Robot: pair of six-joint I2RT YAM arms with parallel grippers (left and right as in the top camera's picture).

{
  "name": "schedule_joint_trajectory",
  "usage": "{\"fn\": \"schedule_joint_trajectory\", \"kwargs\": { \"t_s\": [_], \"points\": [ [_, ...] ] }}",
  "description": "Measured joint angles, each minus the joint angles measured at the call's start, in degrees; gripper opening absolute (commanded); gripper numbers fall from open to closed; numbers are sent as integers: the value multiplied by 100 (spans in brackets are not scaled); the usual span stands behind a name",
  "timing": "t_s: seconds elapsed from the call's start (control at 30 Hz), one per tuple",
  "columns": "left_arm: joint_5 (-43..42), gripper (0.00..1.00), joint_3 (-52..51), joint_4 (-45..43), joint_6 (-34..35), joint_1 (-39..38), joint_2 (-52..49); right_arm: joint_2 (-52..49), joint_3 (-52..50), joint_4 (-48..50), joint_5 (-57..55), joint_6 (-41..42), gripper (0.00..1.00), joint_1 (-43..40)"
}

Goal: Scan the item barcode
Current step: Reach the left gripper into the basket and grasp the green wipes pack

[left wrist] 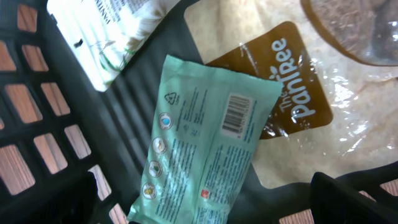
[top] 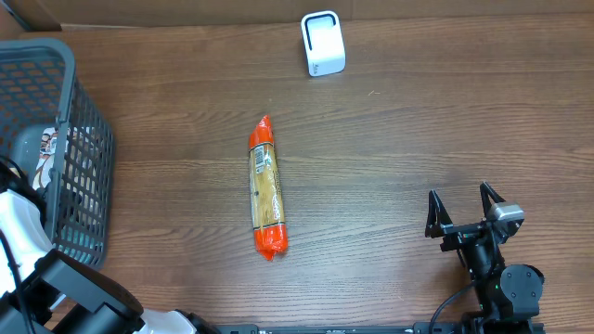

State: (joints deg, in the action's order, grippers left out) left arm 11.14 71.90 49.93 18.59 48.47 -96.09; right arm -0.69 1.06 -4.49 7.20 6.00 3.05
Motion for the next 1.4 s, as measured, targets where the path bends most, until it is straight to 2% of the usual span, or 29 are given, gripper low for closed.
{"fn": "schedule_joint_trajectory", "kwargs": {
  "t_s": [0.3, 0.37, 0.47, 0.73, 0.83, 1.03, 1.1, 1.17, 1.2, 1.4],
  "points": [
    [26, 89, -144, -177, -229, 0, -892, 0, 0, 0, 0, 2, 100, 0],
    [7, 87, -144, -179, -232, 7, -903, 0, 0, 0, 2, -2, 100, 0],
    [-52, 80, -144, -179, -232, 0, -903, 0, 0, 0, 2, -2, 100, 0],
    [-105, 80, -144, -149, -229, 2, -903, 0, 0, 0, 0, -2, 100, 0],
    [-103, 73, -144, -149, -225, 4, -903, 0, 0, 0, 0, -2, 100, 0],
    [-94, 67, -151, -221, -229, 7, -903, 0, 0, 0, 0, -4, 100, 0],
    [-76, 52, -160, -254, -223, 7, -903, 0, 0, -2, 0, -4, 100, 0],
    [-48, 15, -179, -271, -212, 7, -903, 0, 0, 0, 2, -2, 100, 0],
    [-22, 5, -179, -267, -245, 7, -903, 0, 0, 0, 2, -2, 100, 0],
    [68, 4, -133, -190, -254, 7, -855, 0, 0, 0, 0, -2, 100, 0]
  ]
}}
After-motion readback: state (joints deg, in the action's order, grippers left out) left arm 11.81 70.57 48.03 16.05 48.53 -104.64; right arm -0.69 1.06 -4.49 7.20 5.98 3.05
